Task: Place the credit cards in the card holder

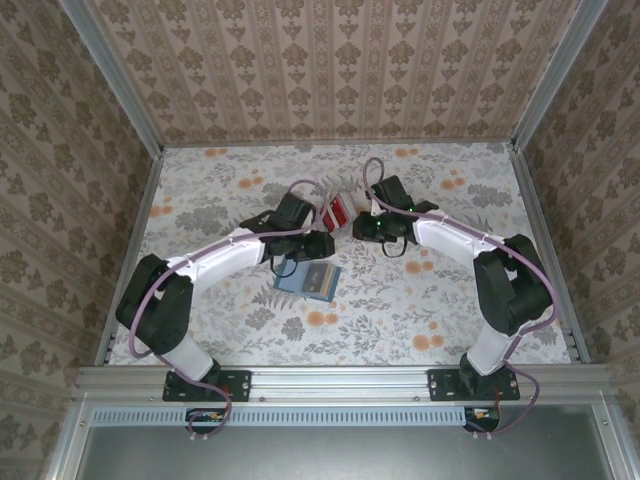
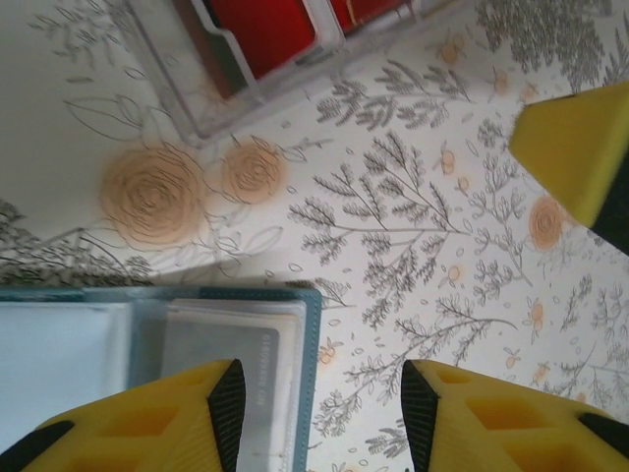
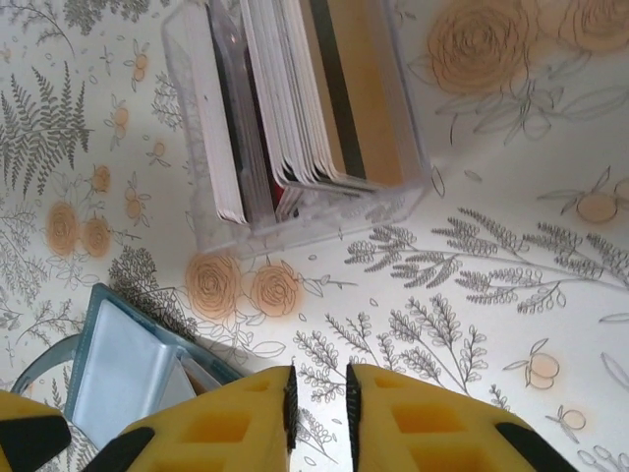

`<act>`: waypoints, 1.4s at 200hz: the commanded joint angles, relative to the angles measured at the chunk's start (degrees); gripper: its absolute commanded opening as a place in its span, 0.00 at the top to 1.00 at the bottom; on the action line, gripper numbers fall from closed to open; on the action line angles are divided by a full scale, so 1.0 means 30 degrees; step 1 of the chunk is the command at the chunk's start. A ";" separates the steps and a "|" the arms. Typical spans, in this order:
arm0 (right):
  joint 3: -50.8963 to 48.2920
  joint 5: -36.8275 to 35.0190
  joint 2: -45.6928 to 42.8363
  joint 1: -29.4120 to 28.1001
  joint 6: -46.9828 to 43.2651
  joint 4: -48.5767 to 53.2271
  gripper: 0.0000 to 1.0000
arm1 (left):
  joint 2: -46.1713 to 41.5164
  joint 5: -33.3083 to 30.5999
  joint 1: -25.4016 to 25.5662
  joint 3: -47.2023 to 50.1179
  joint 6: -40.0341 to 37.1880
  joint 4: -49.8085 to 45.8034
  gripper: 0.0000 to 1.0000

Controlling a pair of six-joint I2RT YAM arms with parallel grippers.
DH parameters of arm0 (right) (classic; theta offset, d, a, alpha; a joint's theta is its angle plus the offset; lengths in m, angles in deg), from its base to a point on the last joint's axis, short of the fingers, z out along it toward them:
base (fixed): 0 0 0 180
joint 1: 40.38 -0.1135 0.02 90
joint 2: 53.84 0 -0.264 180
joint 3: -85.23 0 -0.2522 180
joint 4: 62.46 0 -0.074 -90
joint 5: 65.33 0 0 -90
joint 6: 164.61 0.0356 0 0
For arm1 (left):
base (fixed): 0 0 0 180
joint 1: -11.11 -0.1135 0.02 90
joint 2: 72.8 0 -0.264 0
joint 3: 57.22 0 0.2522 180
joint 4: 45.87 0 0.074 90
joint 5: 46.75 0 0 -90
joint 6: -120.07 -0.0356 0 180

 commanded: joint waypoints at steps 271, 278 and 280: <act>1.1000 0.0431 0.6843 0.0297 -0.2947 0.6019 0.60 | 0.7166 0.2543 -0.2644 -0.4131 0.0547 0.3859 0.51; 1.0979 0.0478 0.6813 0.0303 -0.2958 0.6025 0.61 | 0.7169 0.2575 -0.2644 -0.4162 0.0524 0.3859 0.51; 1.0973 0.0489 0.6799 0.0315 -0.2944 0.6021 0.61 | 0.7179 0.2571 -0.2644 -0.4171 0.0544 0.3859 0.51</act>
